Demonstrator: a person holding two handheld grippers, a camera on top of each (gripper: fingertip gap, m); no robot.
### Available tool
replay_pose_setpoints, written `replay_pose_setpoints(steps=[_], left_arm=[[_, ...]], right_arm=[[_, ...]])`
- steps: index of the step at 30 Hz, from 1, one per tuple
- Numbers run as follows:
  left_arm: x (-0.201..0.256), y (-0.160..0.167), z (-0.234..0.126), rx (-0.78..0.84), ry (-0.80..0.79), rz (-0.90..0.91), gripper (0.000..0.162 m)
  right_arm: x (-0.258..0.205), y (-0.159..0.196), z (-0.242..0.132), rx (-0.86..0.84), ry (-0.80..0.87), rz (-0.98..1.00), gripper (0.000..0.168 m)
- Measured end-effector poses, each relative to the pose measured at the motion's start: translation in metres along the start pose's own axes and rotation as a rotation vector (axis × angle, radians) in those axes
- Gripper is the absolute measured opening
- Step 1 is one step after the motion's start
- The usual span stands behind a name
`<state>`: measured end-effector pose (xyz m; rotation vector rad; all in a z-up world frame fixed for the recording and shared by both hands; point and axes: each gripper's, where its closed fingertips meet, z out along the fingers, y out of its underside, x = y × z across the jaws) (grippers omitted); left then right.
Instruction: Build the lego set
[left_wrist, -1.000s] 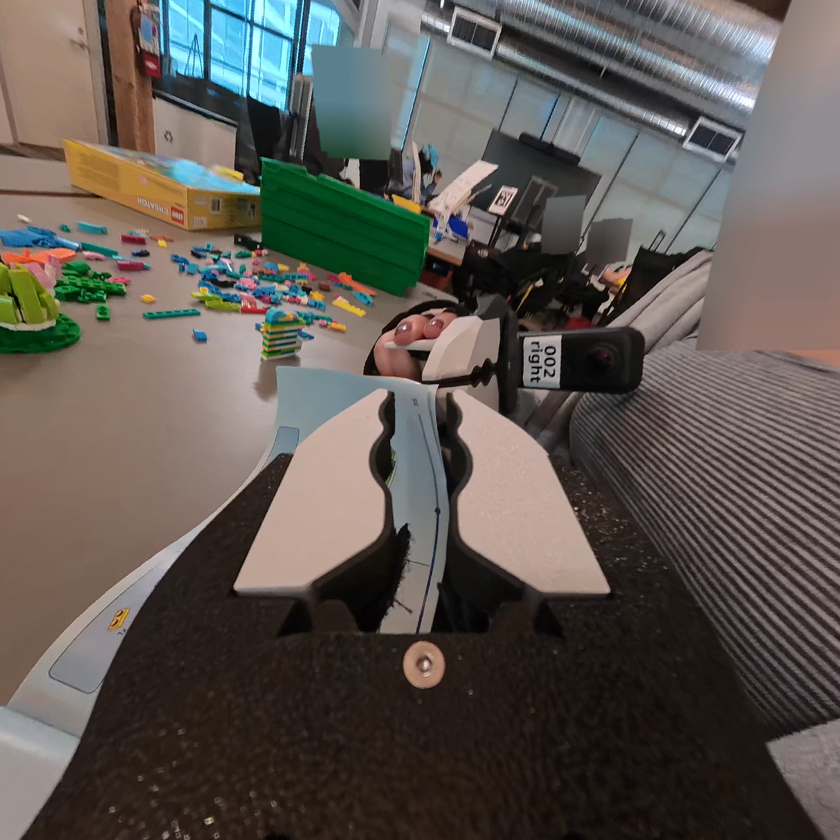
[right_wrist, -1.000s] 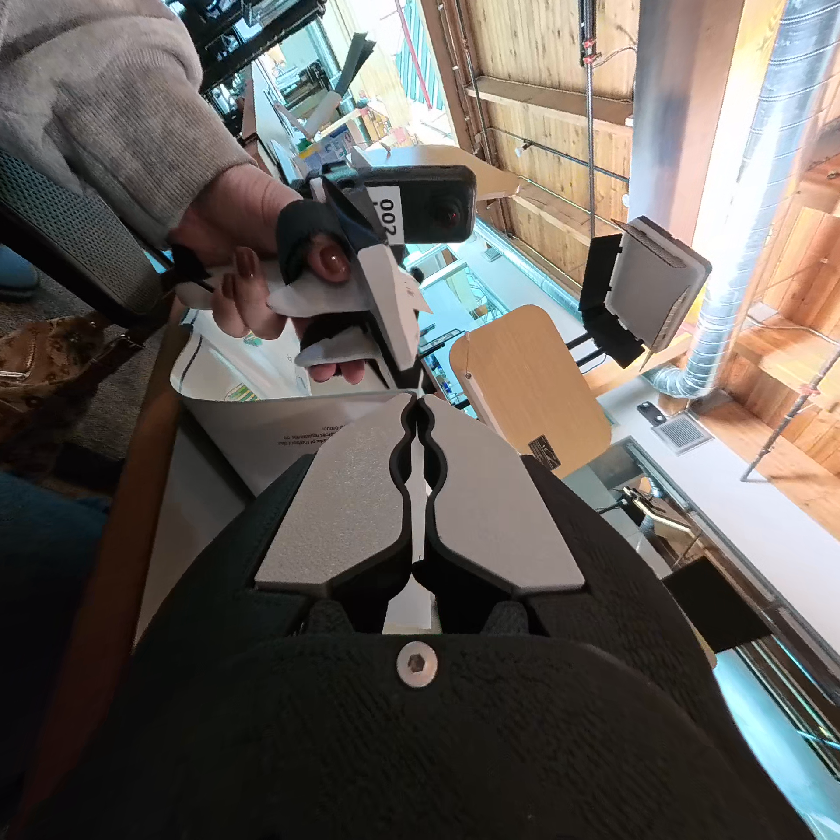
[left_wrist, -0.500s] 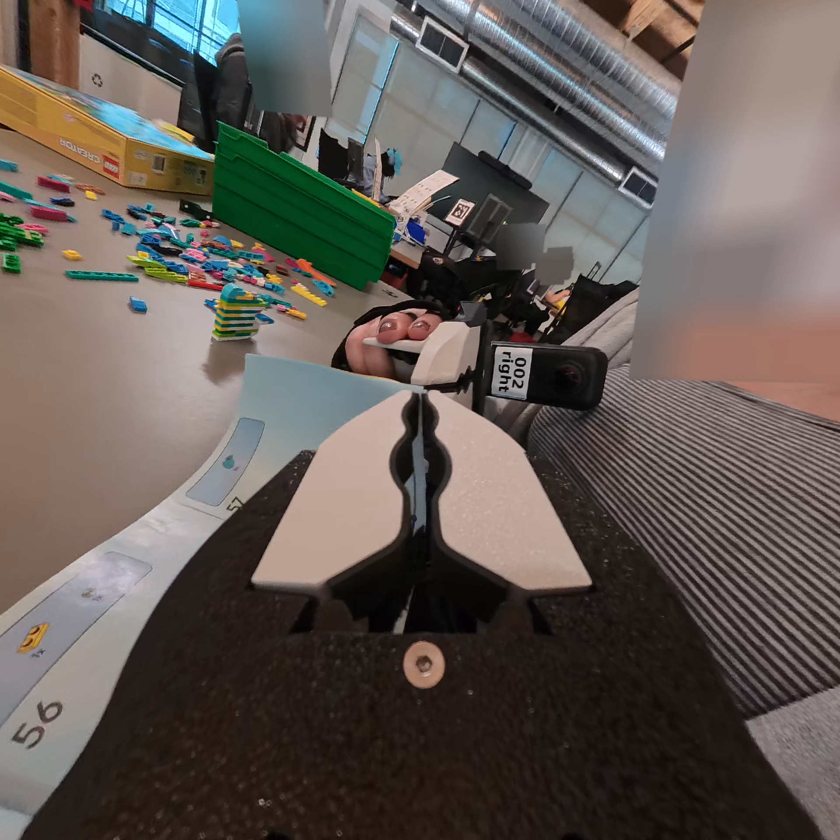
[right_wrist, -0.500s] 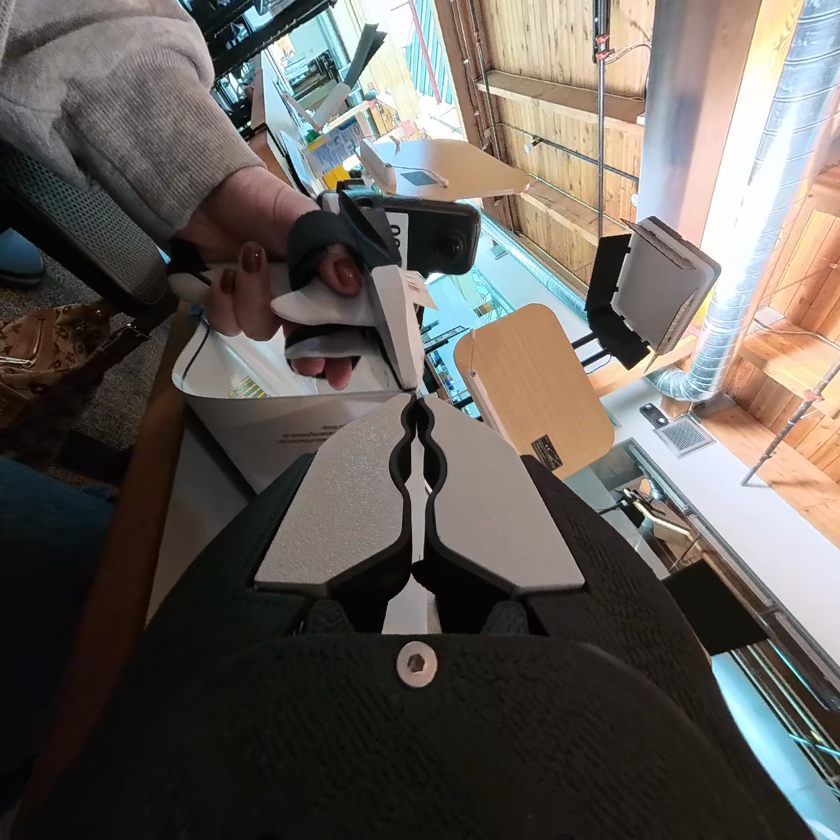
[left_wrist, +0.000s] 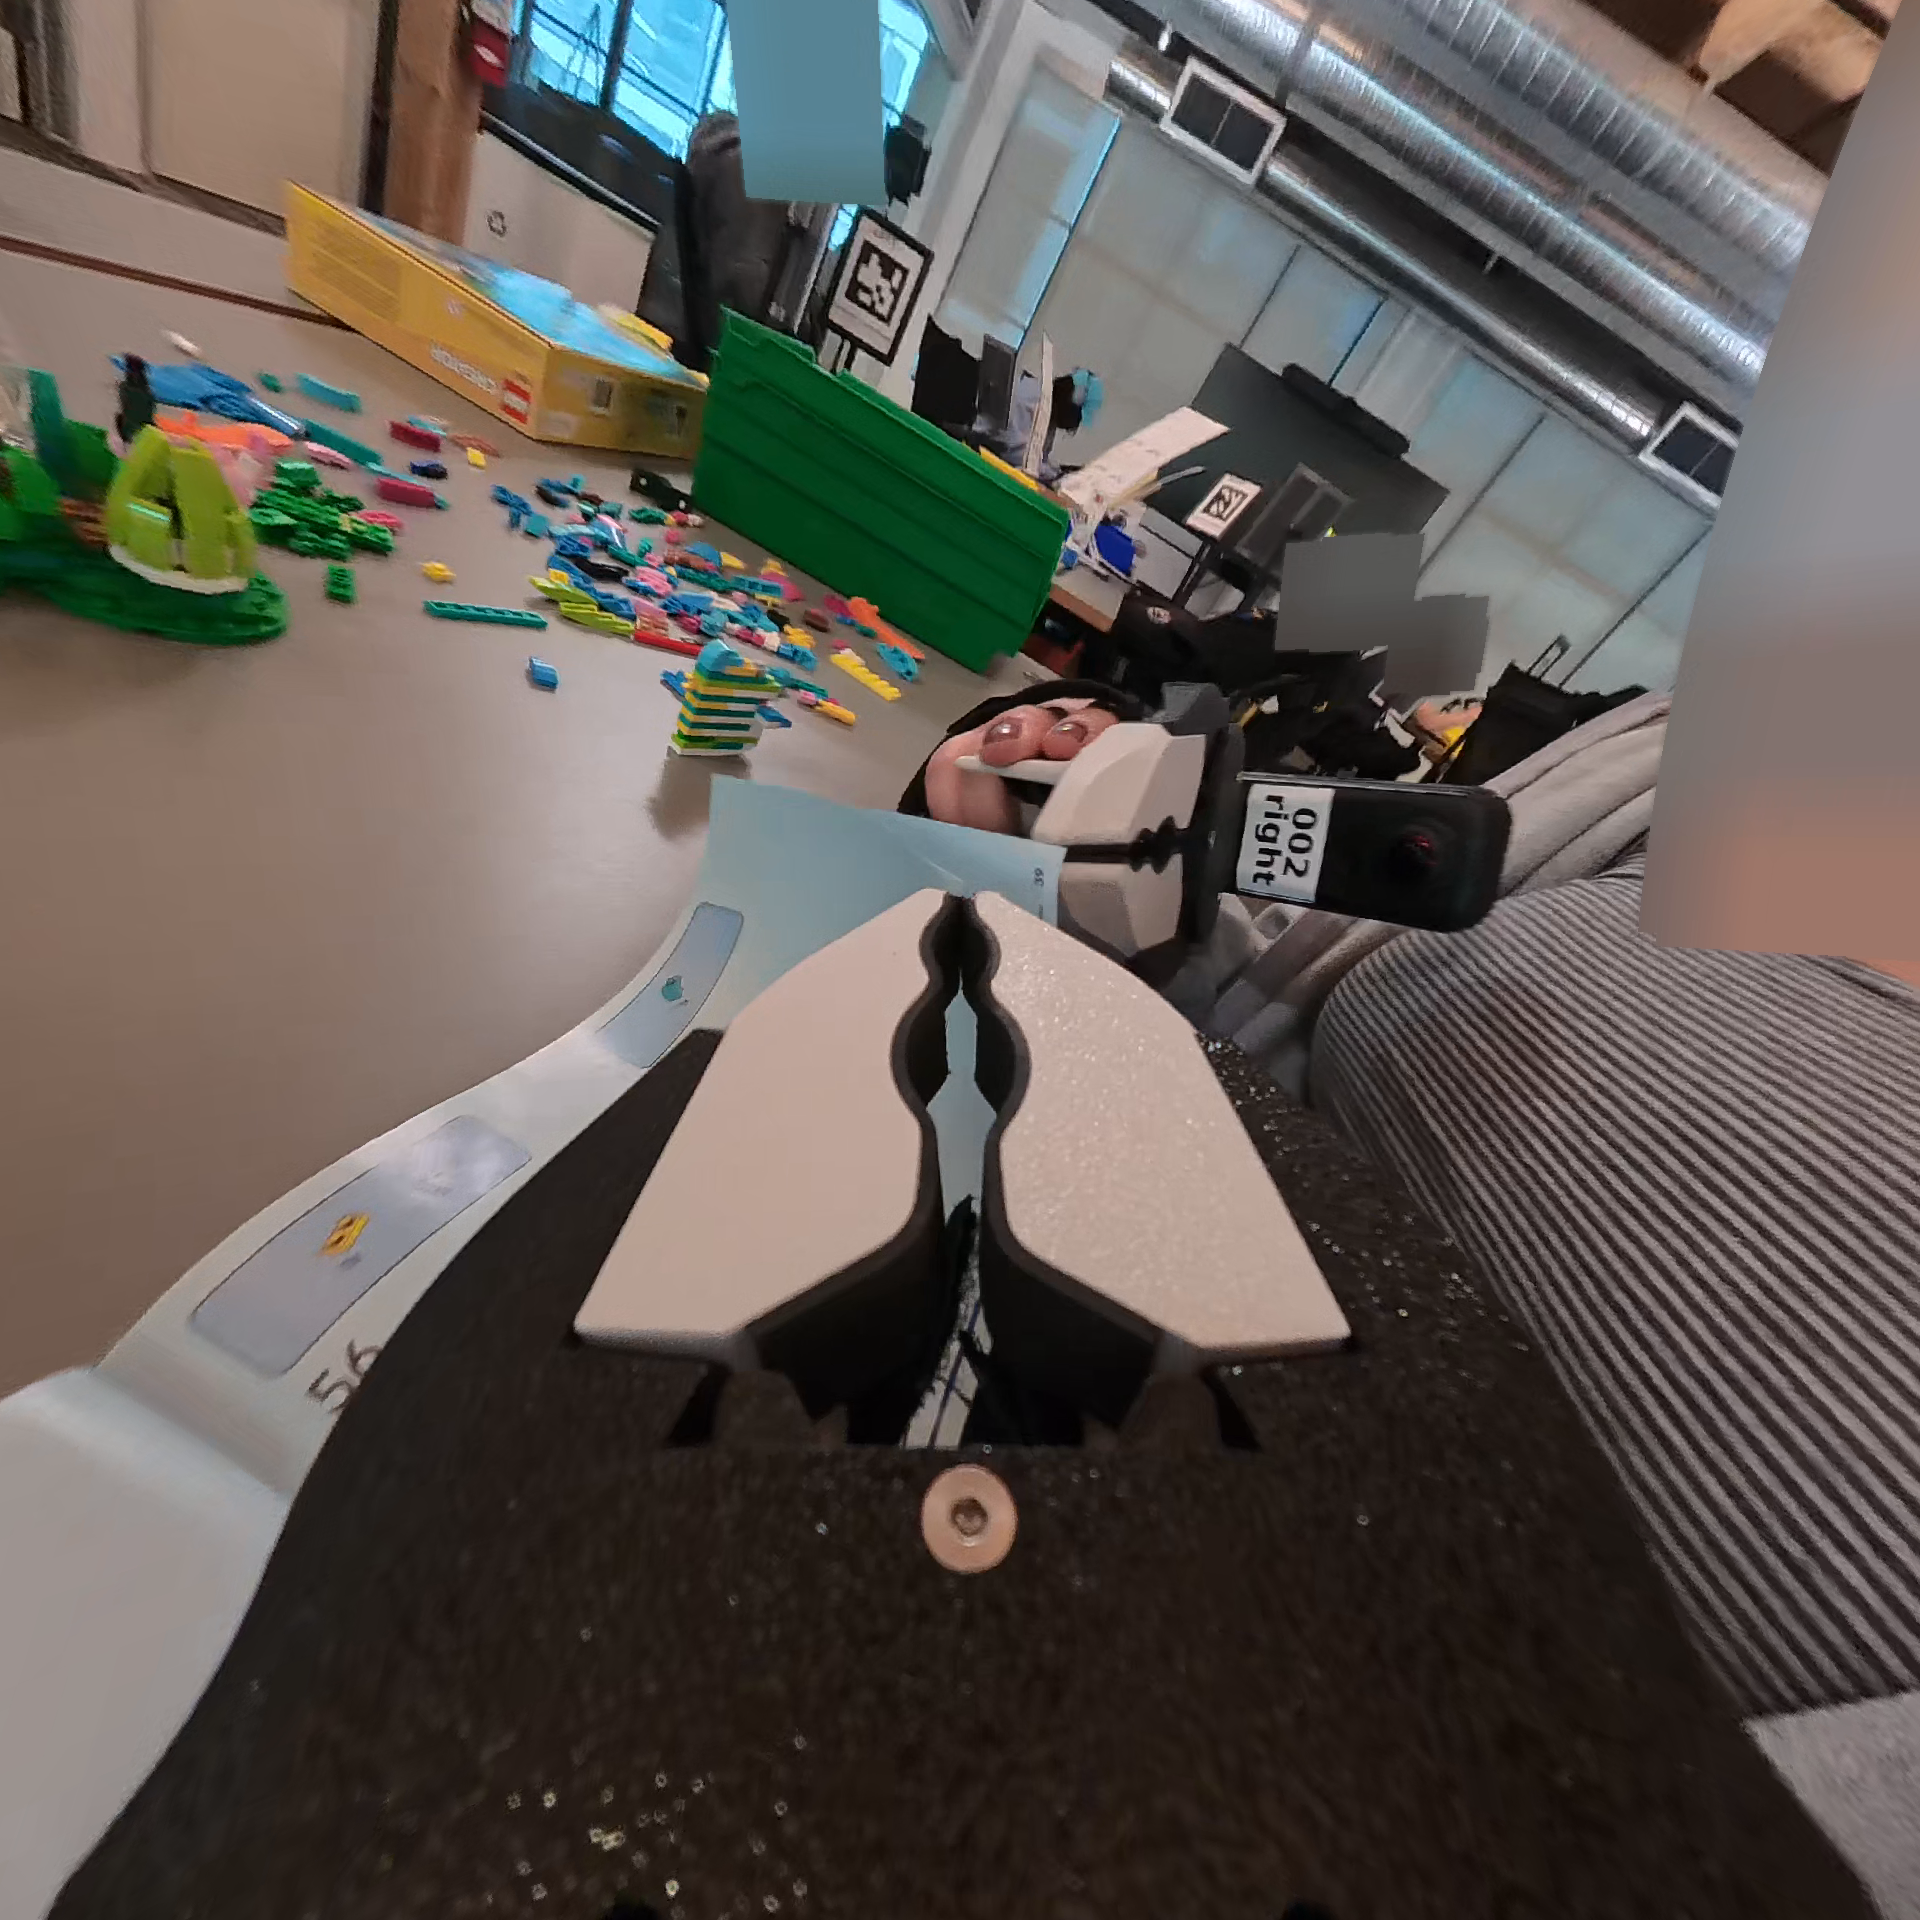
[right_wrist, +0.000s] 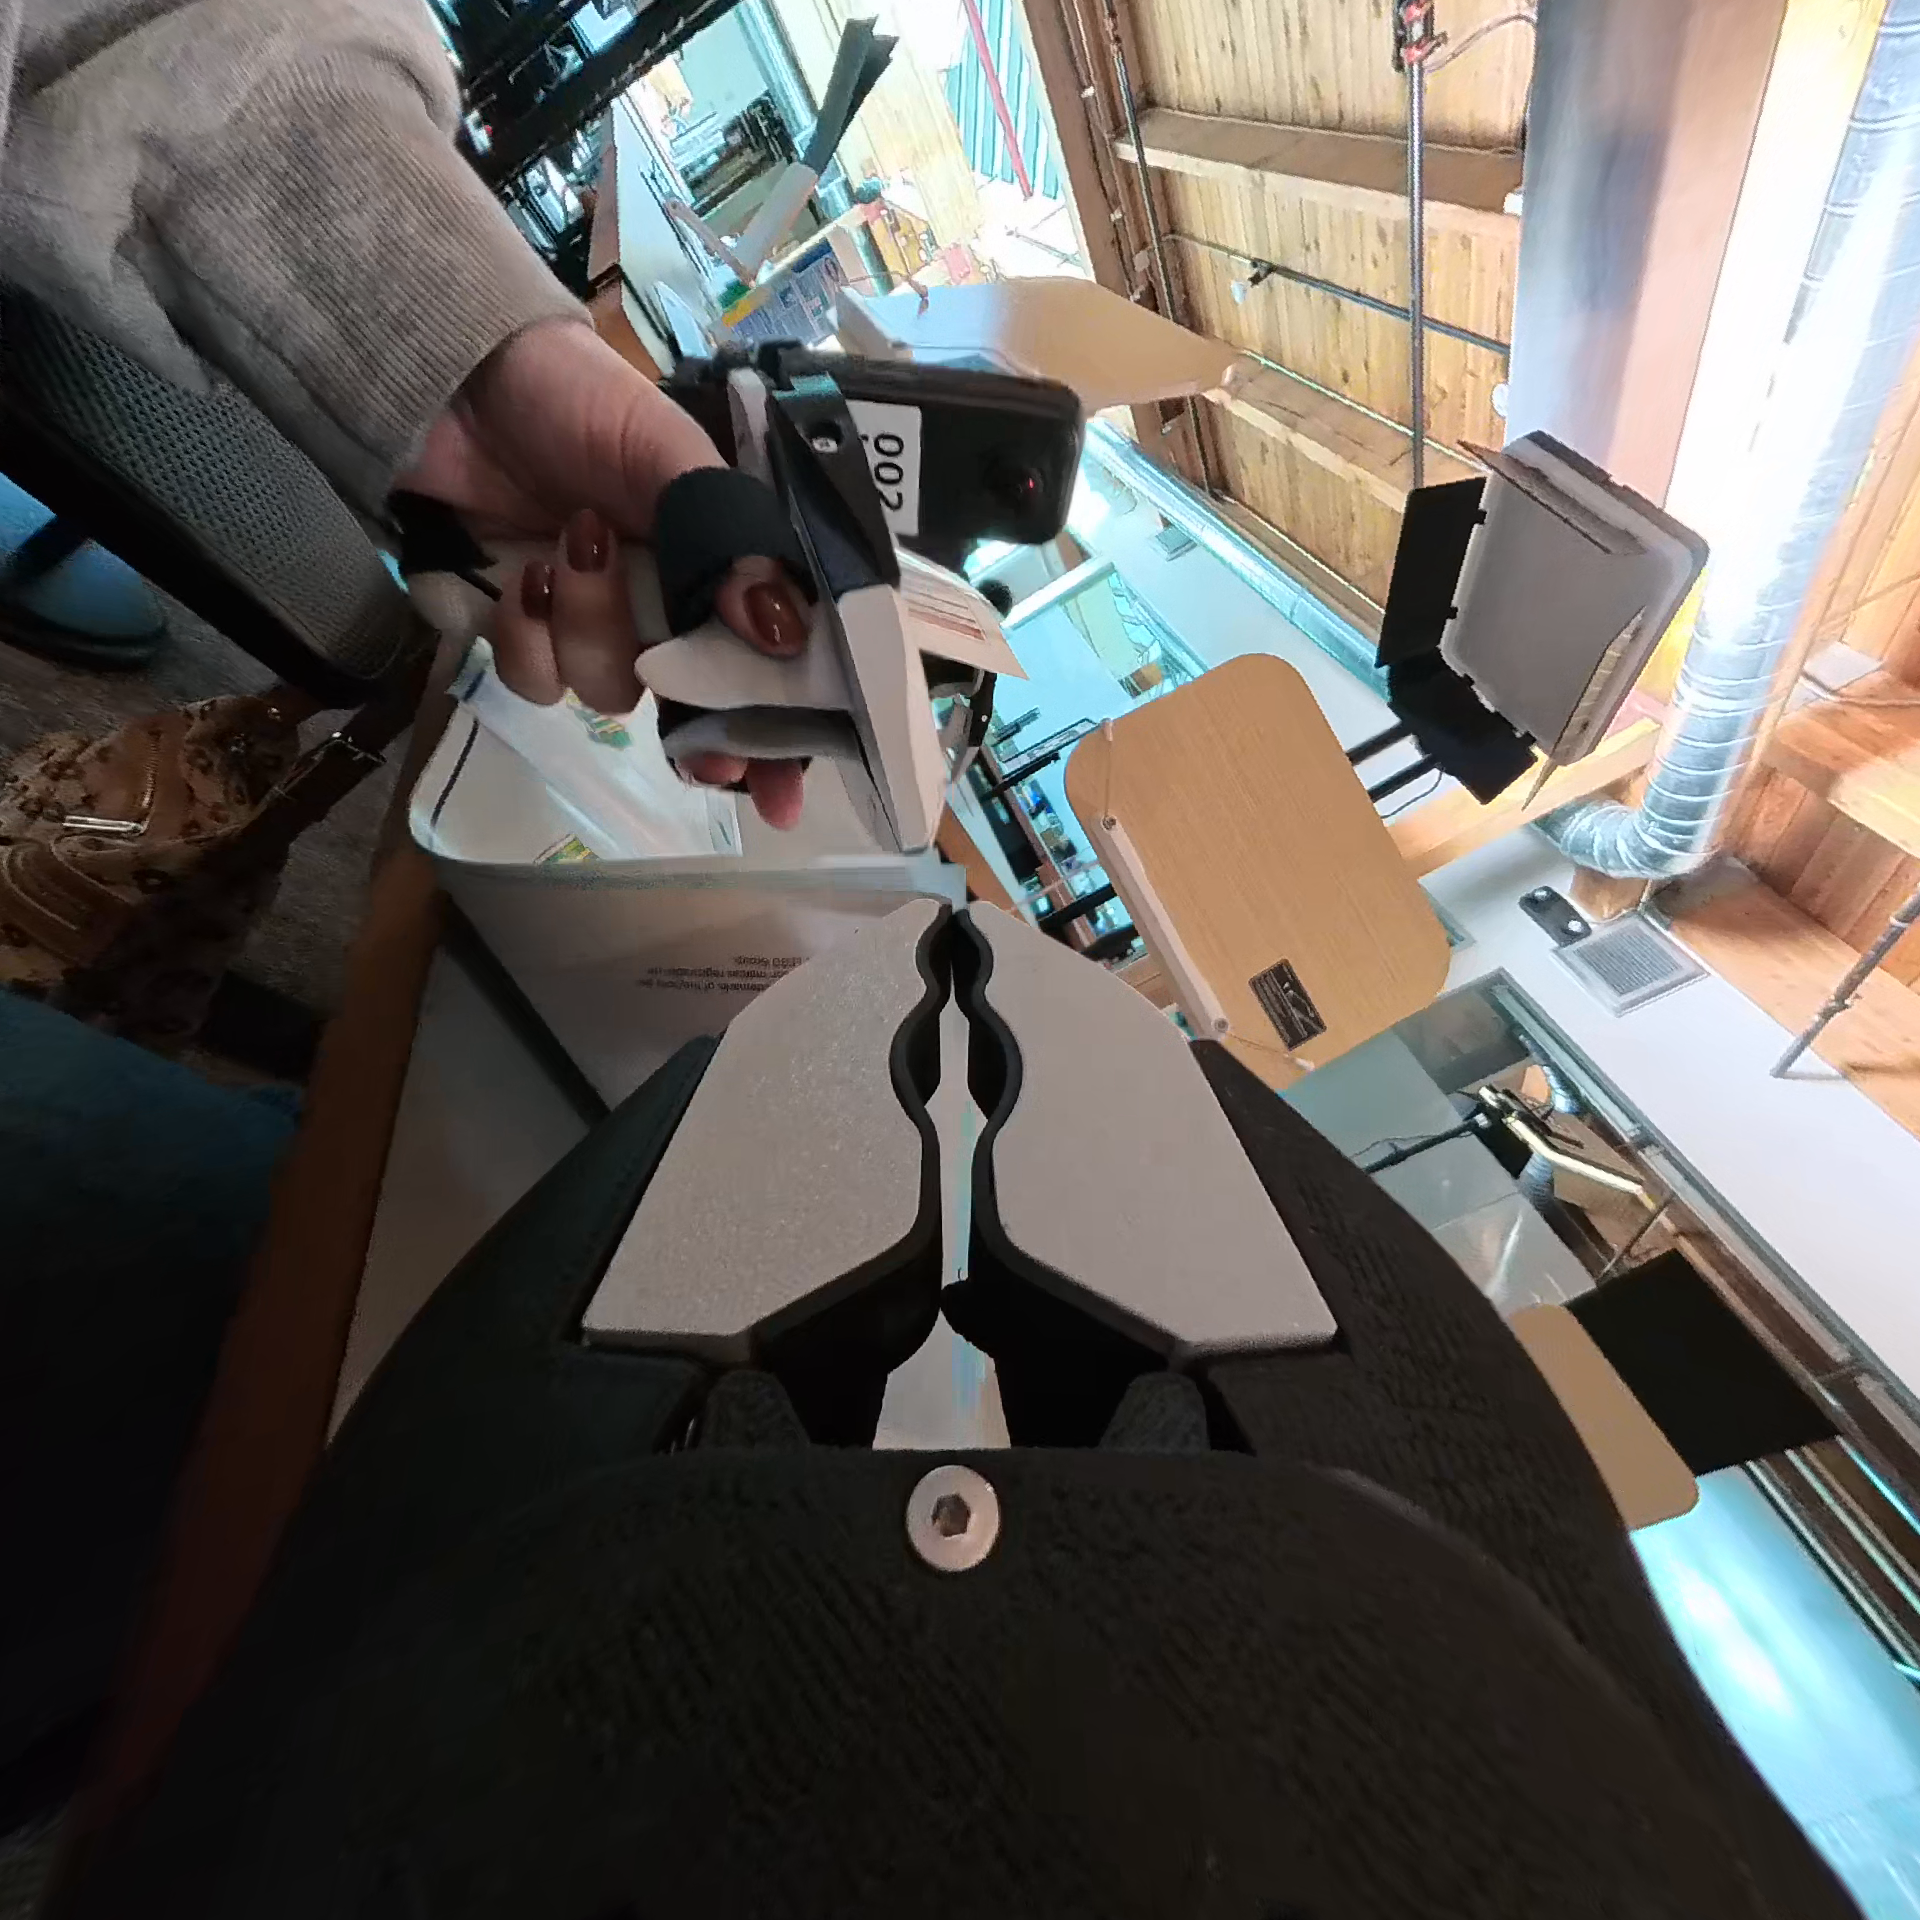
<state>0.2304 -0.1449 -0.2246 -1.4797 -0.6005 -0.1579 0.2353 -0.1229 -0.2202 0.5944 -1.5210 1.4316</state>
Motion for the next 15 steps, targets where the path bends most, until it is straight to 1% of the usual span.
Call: replay_pose_setpoints(steps=[1,4,7,9,11,13,15], left_arm=[[0.001,-0.002,-0.003,0.01,0.003,-0.005,0.0],[-0.001,-0.003,-0.007,0.02,-0.012,-0.005,0.0],[-0.004,-0.003,-0.013,0.021,-0.051,0.0,0.0],[-0.006,-0.004,-0.021,0.025,-0.087,-0.001,0.0],[-0.008,-0.007,-0.031,0.036,-0.124,0.0,0.0],[-0.008,-0.011,-0.041,0.058,-0.143,0.0,0.0],[-0.005,-0.016,-0.048,0.085,-0.137,0.0,0.0]], right_arm=[[0.0,0.002,-0.001,-0.005,-0.006,0.009,0.0],[-0.002,0.007,-0.002,-0.029,-0.044,0.028,0.0],[-0.01,0.021,-0.009,-0.114,-0.136,0.055,0.0],[-0.014,0.033,-0.018,-0.19,-0.221,0.14,0.0],[-0.019,0.044,-0.029,-0.273,-0.32,0.279,0.001],[-0.024,0.049,-0.04,-0.336,-0.405,0.442,0.017],[-0.023,0.047,-0.046,-0.351,-0.443,0.572,0.034]])
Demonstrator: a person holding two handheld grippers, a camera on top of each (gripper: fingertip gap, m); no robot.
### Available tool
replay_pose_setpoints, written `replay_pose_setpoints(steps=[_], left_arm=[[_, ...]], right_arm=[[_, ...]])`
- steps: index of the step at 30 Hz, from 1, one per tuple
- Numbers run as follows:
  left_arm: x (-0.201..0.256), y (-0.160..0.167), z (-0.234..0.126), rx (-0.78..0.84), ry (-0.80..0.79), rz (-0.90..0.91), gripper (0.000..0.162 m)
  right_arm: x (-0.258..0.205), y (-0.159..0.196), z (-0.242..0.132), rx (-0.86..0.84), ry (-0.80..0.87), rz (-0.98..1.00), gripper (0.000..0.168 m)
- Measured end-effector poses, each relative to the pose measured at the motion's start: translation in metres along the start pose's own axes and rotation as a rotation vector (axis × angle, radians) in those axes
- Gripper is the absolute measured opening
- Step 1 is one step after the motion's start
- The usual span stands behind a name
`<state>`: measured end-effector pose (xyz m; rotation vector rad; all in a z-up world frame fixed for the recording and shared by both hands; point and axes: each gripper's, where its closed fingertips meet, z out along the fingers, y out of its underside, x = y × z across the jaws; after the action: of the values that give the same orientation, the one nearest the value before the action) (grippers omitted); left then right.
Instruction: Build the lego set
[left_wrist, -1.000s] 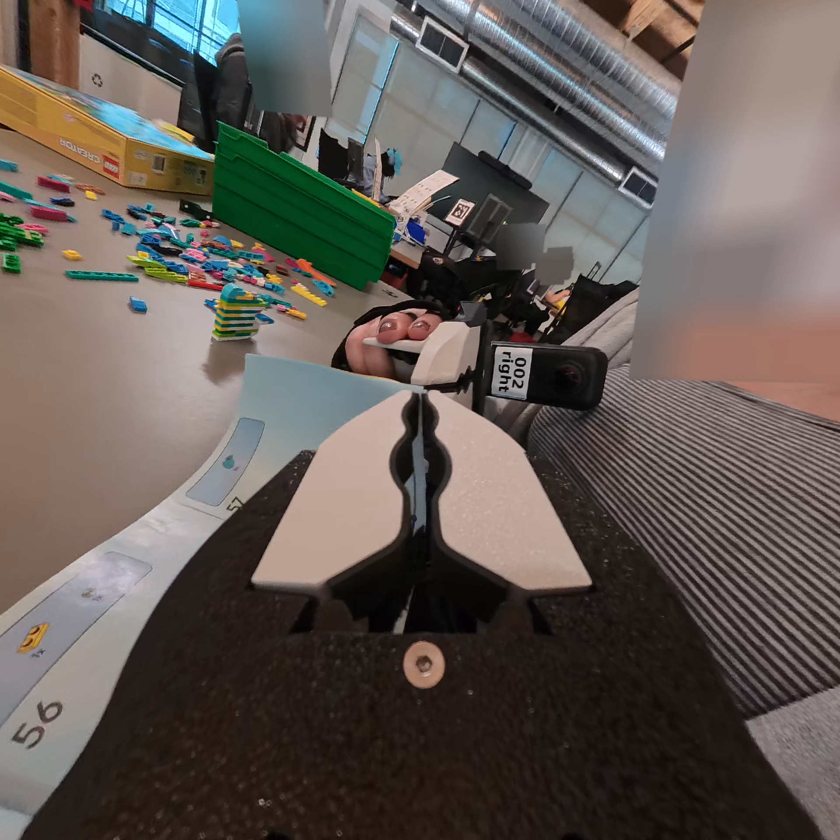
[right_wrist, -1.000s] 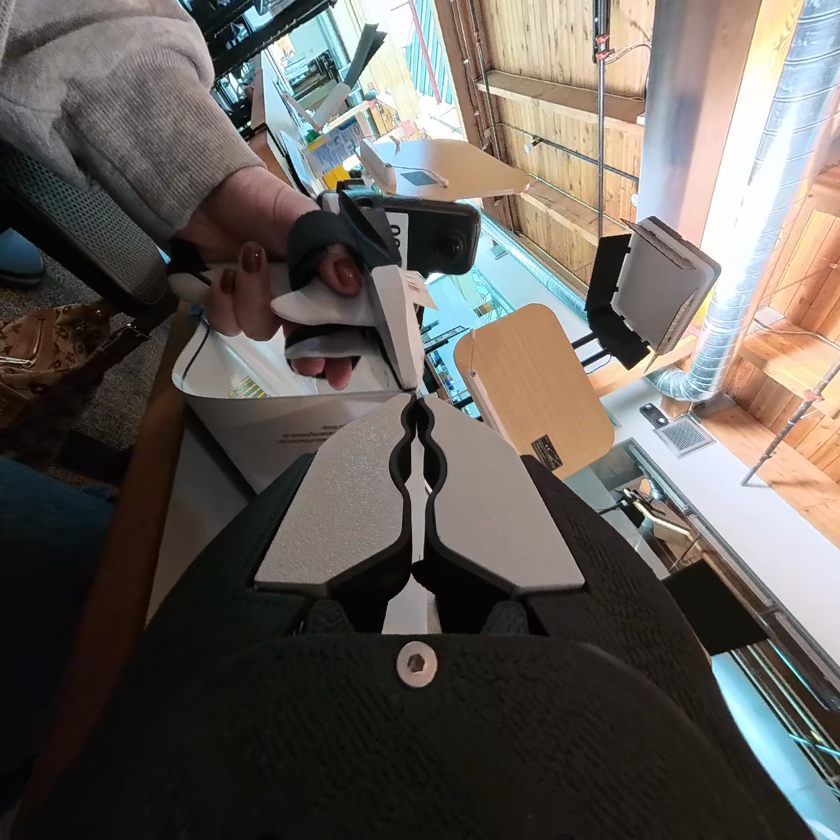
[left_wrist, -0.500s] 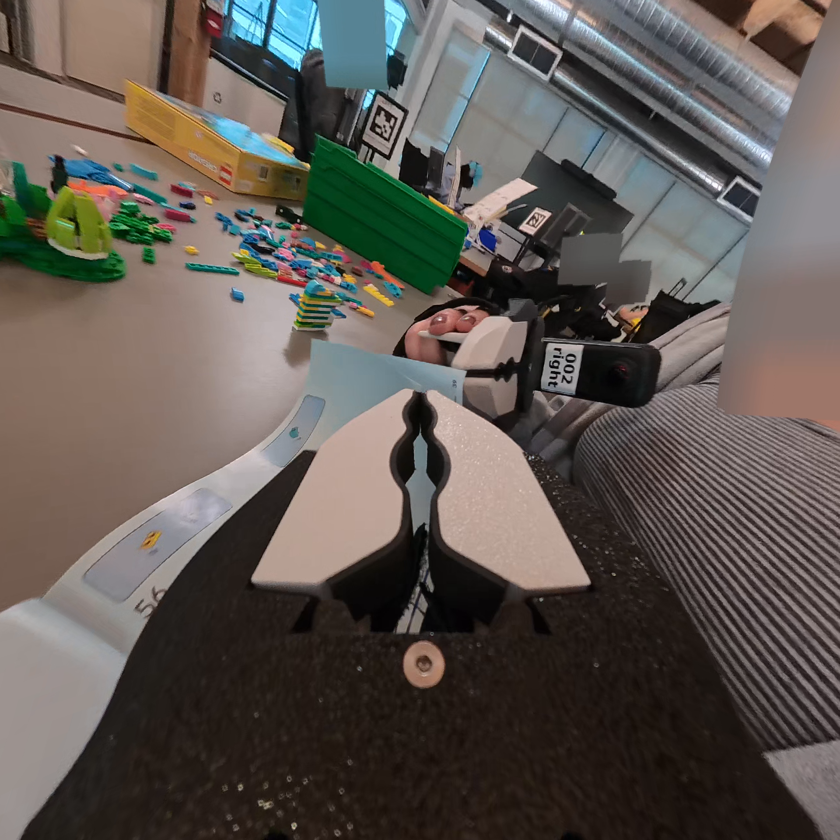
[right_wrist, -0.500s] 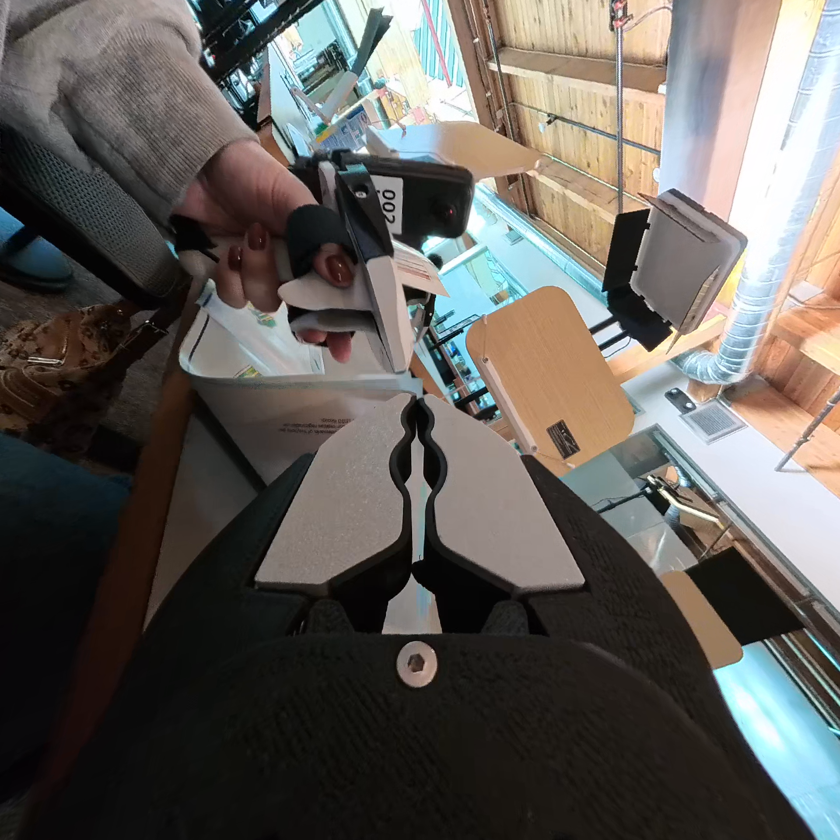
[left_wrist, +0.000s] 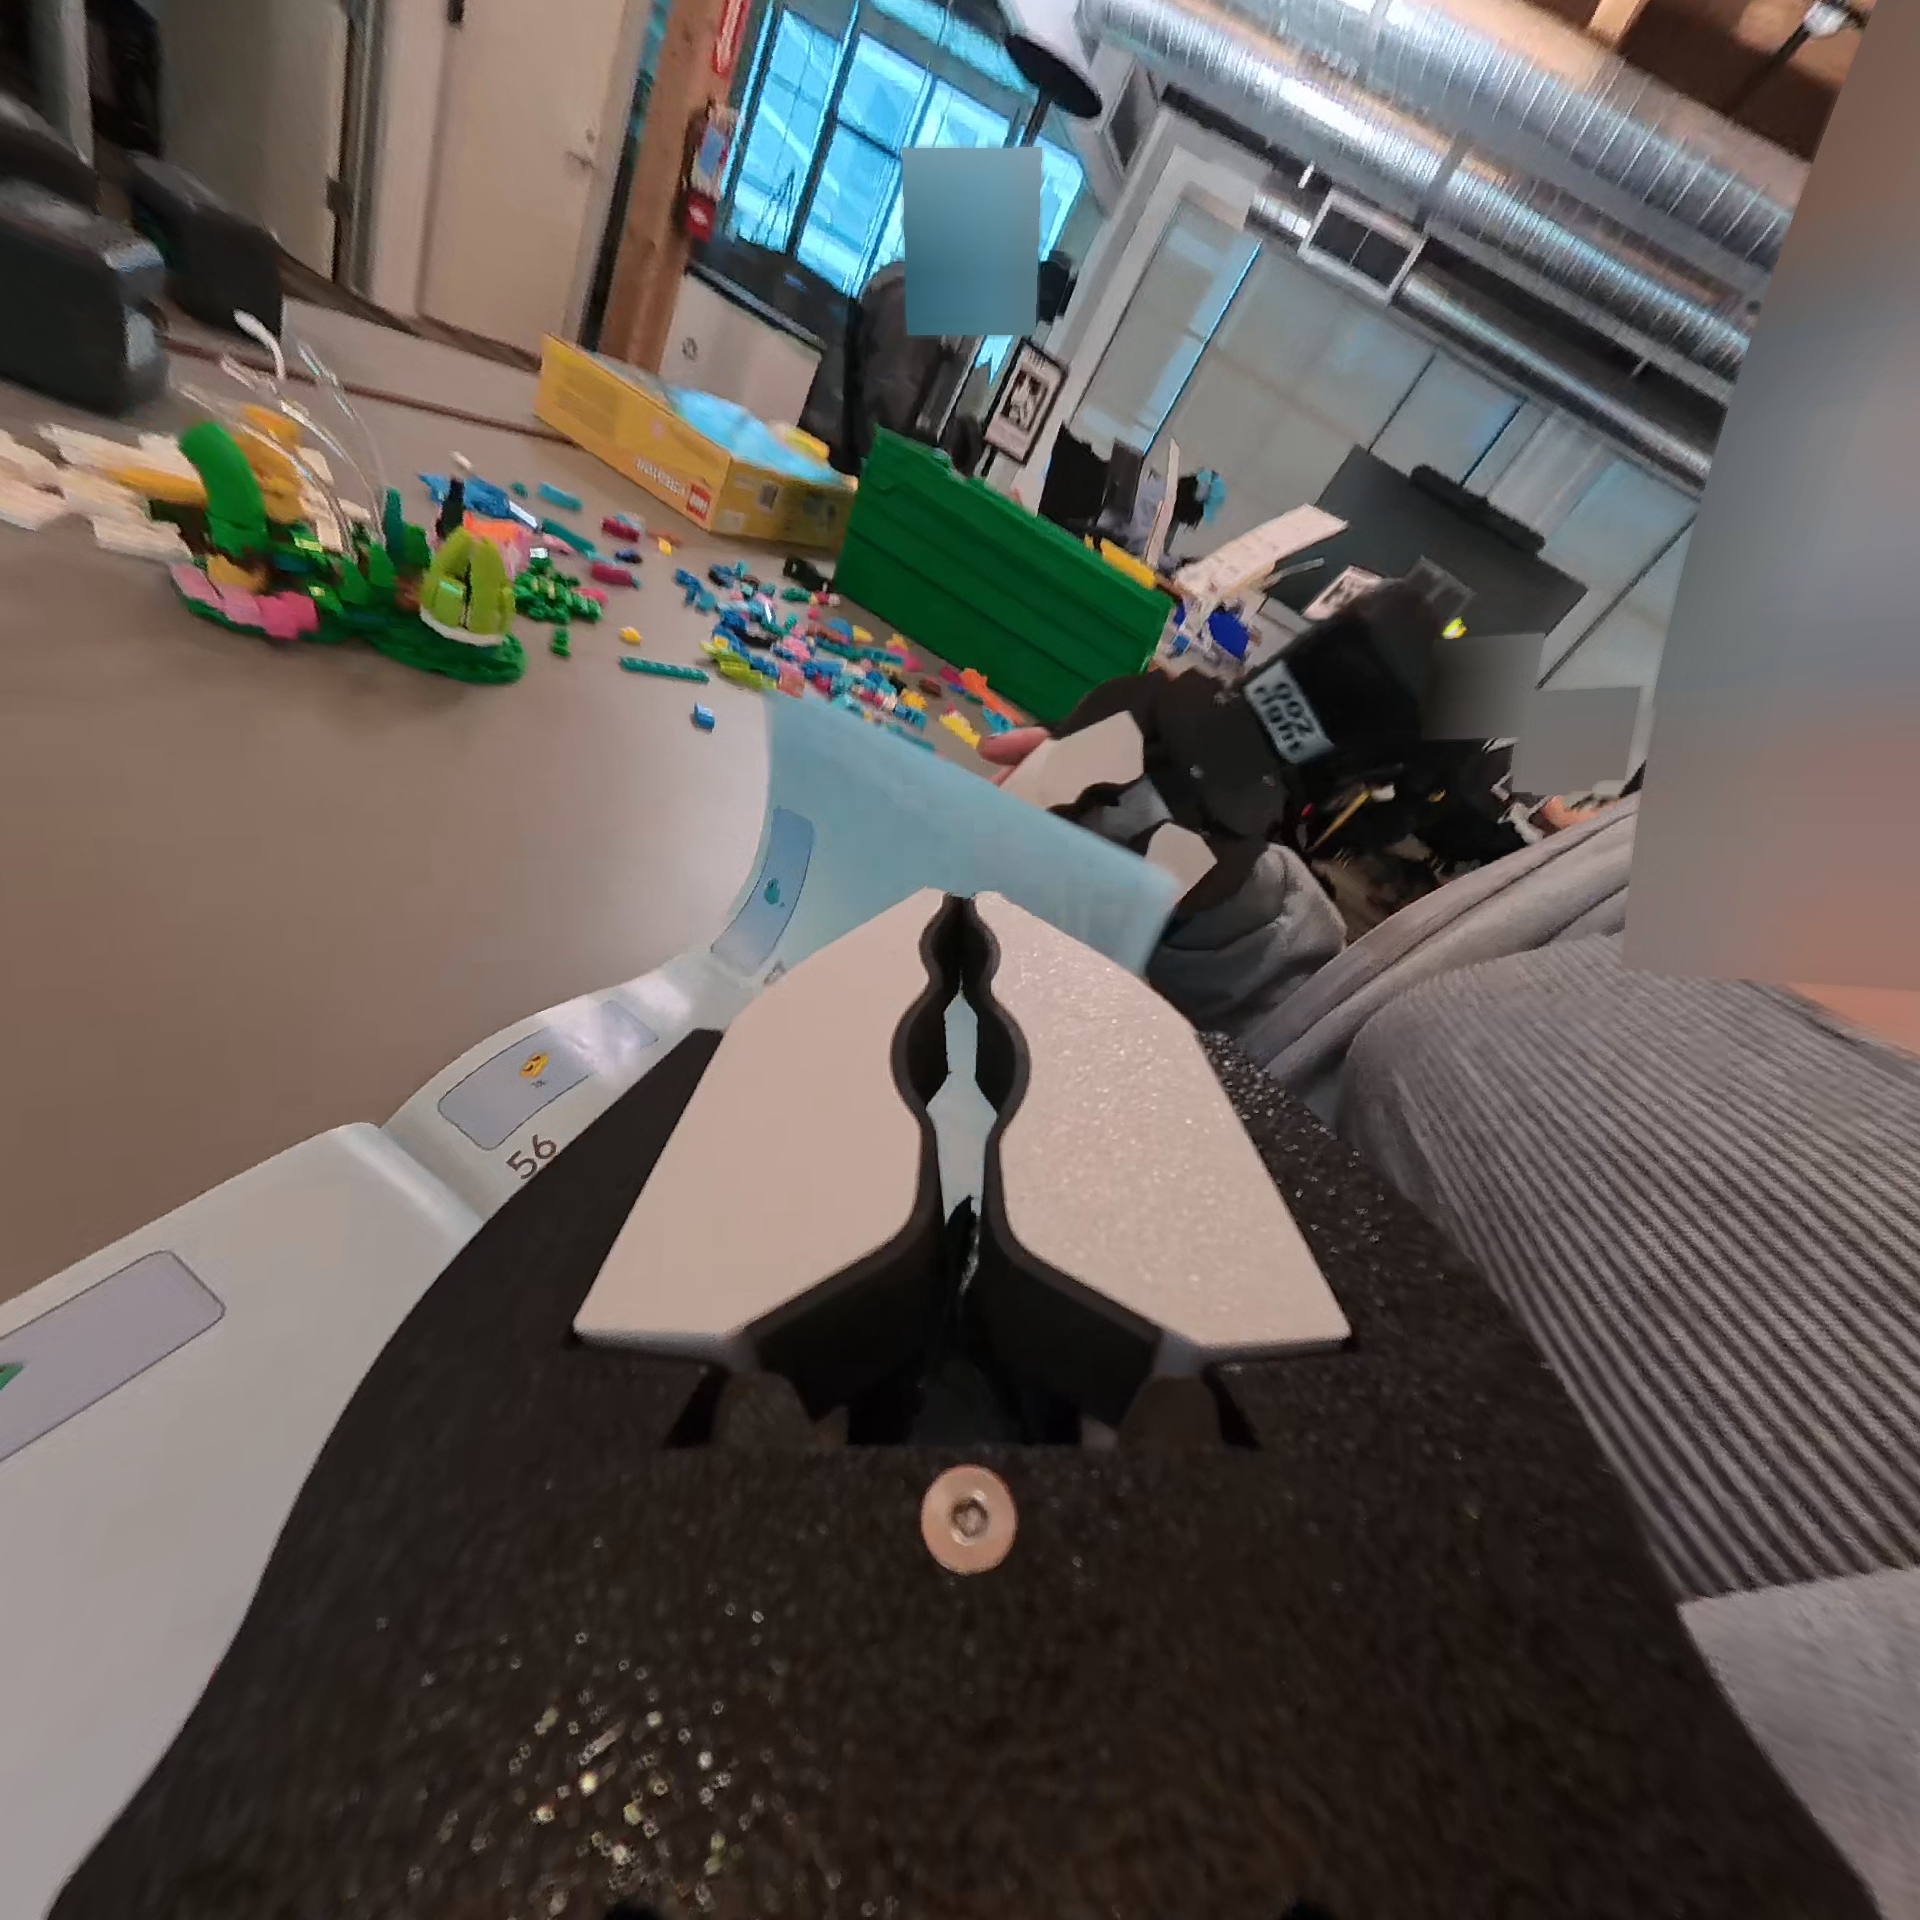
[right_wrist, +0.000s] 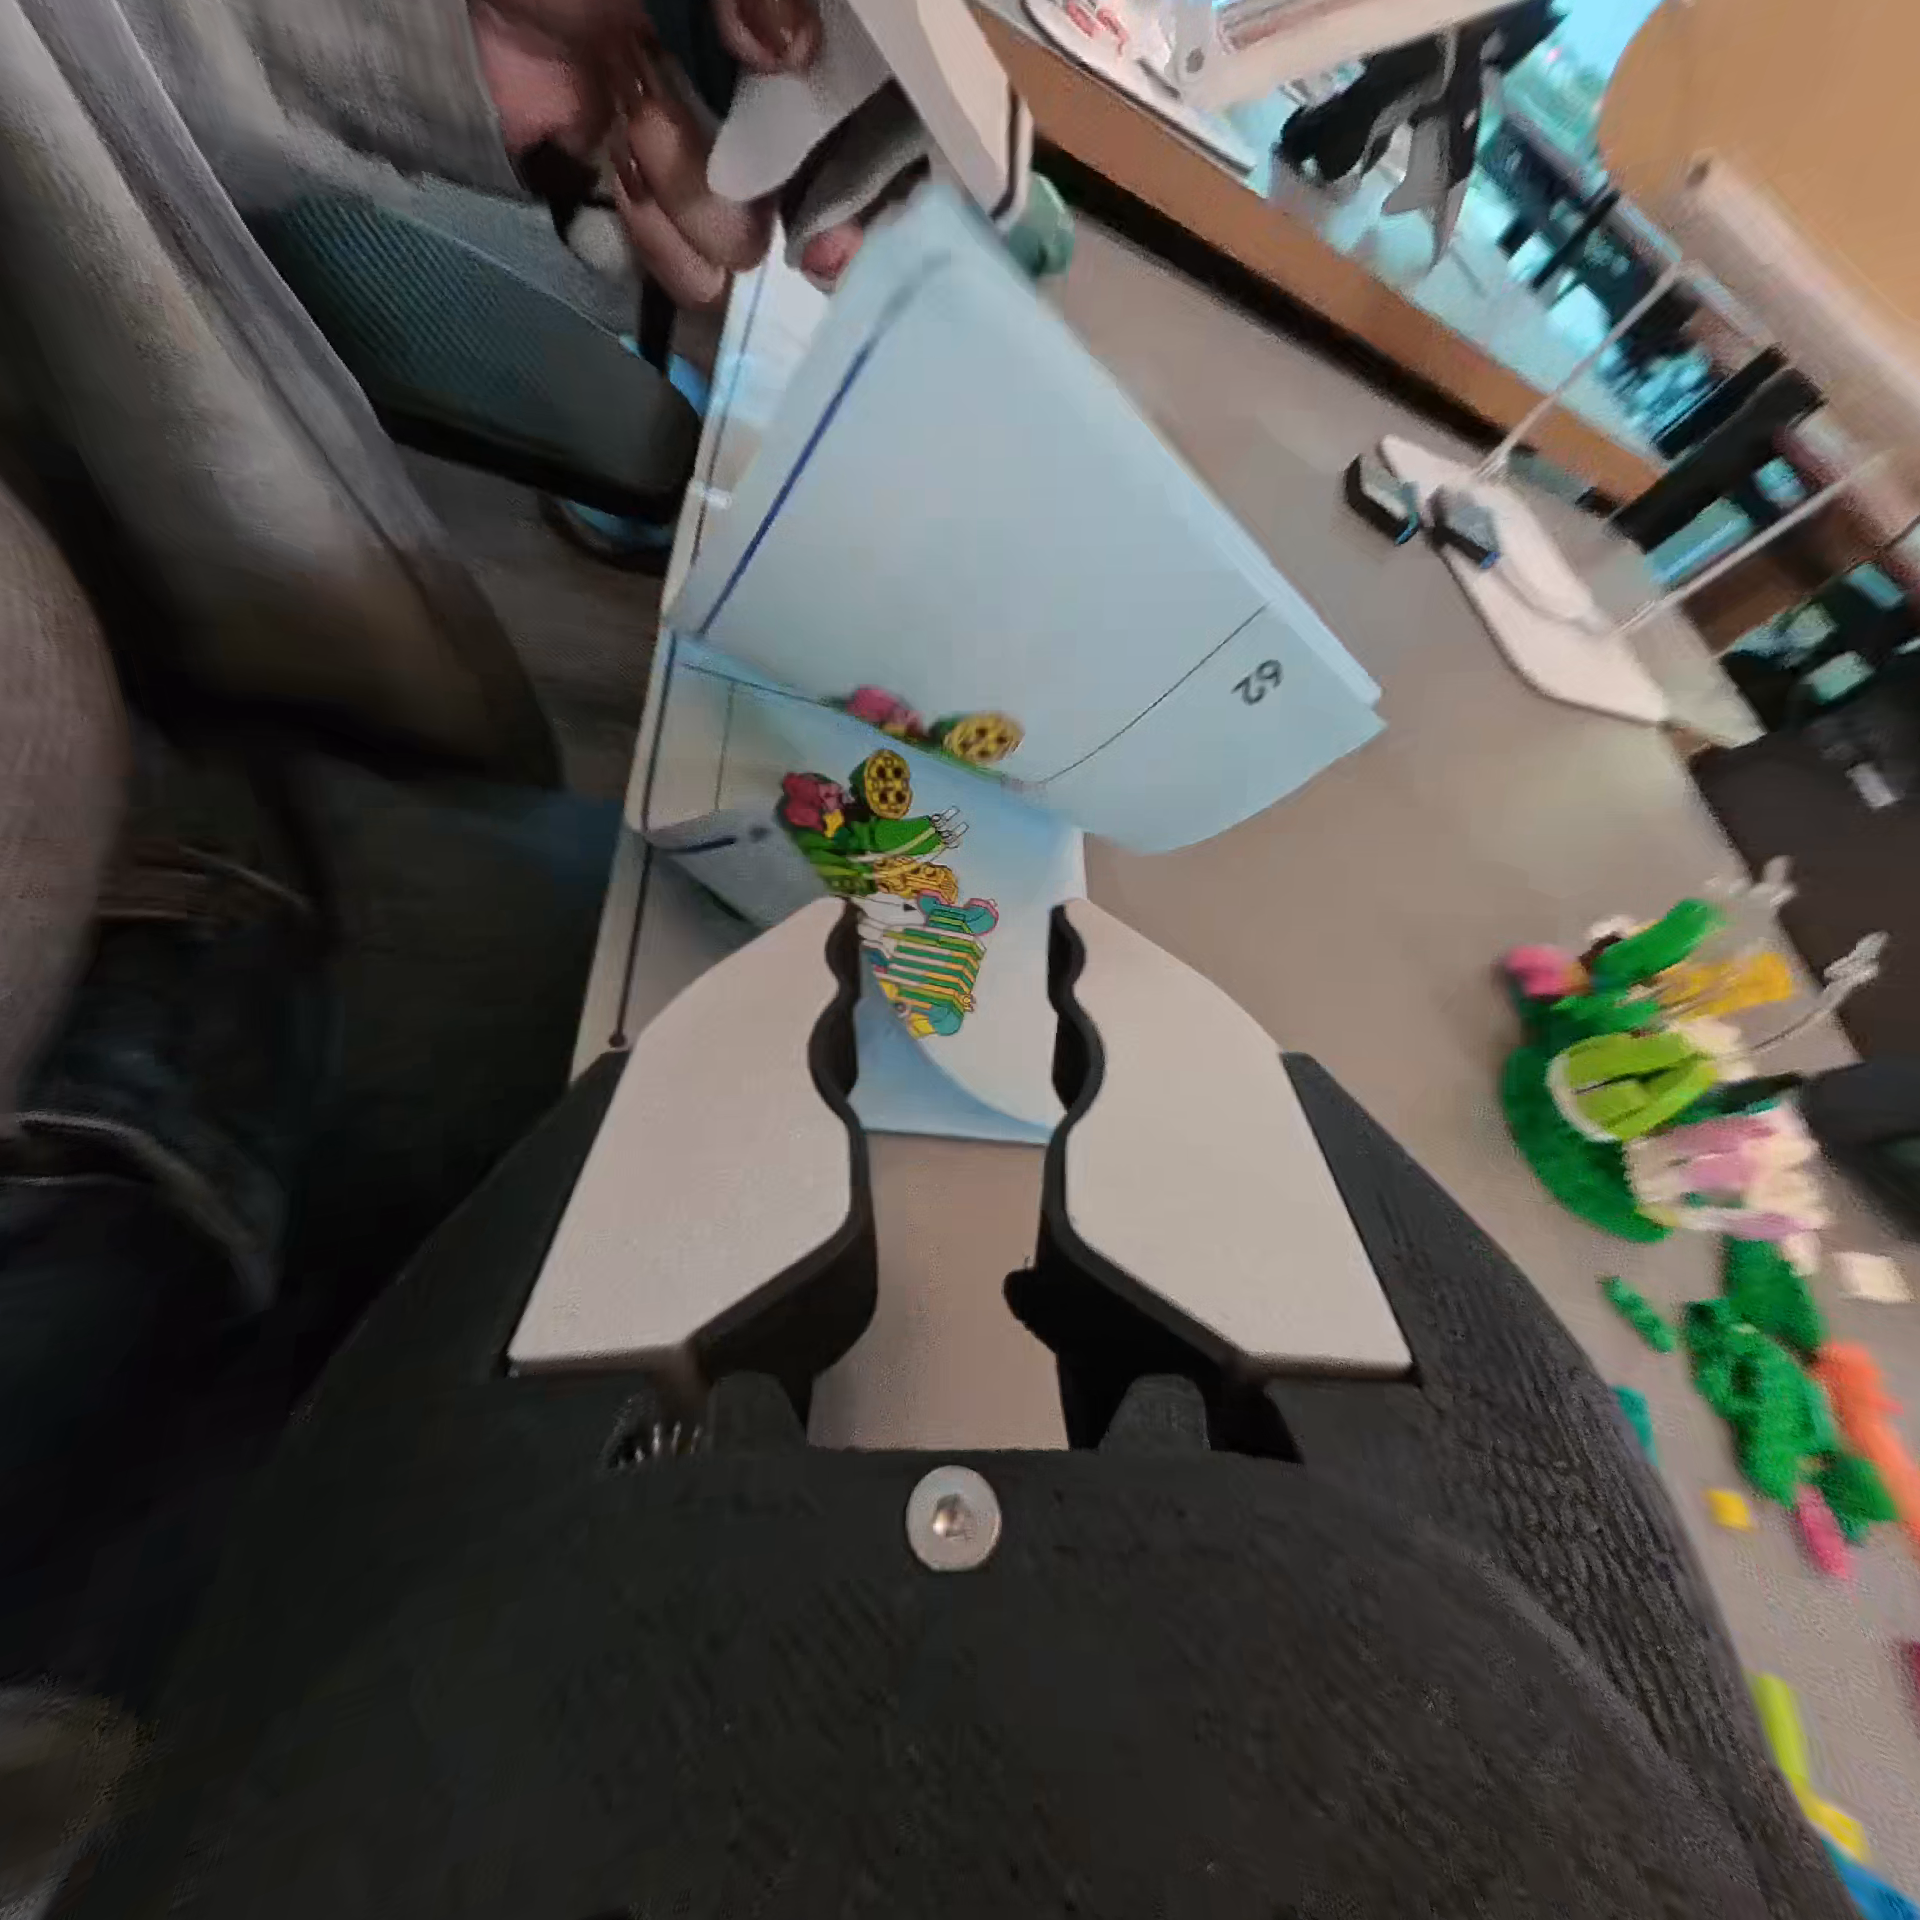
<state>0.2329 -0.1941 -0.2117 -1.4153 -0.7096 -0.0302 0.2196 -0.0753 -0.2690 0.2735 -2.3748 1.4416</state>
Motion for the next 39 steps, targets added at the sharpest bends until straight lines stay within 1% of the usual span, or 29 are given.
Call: replay_pose_setpoints(steps=[1,3,5,8,11,16,18,19,22,27,28,33,36,39], left_arm=[[0.001,-0.002,-0.002,0.008,0.005,0.0,0.0],[0.001,-0.002,-0.001,0.009,0.004,0.005,0.0],[0.0,0.003,0.003,-0.016,0.001,0.009,0.0],[0.006,0.022,0.016,-0.123,-0.001,0.067,0.0],[0.021,0.051,0.041,-0.272,0.017,0.196,0.0],[0.027,0.089,0.074,-0.499,-0.011,0.519,0.022],[0.028,0.102,0.083,-0.589,0.007,0.602,0.037],[0.03,0.108,0.086,-0.629,0.031,0.624,0.04],[0.036,0.123,0.095,-0.702,0.1,0.638,0.041],[0.026,0.139,0.103,-0.812,0.107,0.689,0.047],[0.024,0.141,0.103,-0.827,0.105,0.698,0.046],[0.025,0.14,0.106,-0.827,0.132,0.664,0.029],[0.028,0.14,0.105,-0.824,0.16,0.623,0.024],[0.029,0.141,0.104,-0.824,0.171,0.631,0.023]], right_arm=[[-0.001,-0.004,-0.003,0.022,-0.013,0.033,0.038],[-0.006,-0.016,-0.007,0.071,-0.061,0.084,0.038],[-0.018,-0.019,-0.006,0.052,-0.147,0.138,0.038],[-0.023,-0.002,0.001,-0.053,-0.164,0.136,0.039],[-0.024,0.005,0.008,-0.06,-0.182,0.156,0.038],[-0.028,0.012,0.004,-0.099,-0.218,0.167,0.036],[-0.028,0.015,-0.002,-0.11,-0.227,0.188,0.035],[-0.028,0.016,-0.005,-0.118,-0.229,0.198,0.035],[-0.032,0.021,-0.012,-0.146,-0.254,0.23,0.035],[-0.045,0.027,-0.013,-0.183,-0.322,0.253,0.035],[-0.047,0.028,-0.012,-0.192,-0.336,0.256,0.035],[-0.055,0.03,-0.012,-0.201,-0.392,0.282,0.035],[-0.059,0.034,-0.013,-0.228,-0.412,0.291,0.035],[-0.06,0.036,-0.012,-0.234,-0.417,0.289,0.035]])
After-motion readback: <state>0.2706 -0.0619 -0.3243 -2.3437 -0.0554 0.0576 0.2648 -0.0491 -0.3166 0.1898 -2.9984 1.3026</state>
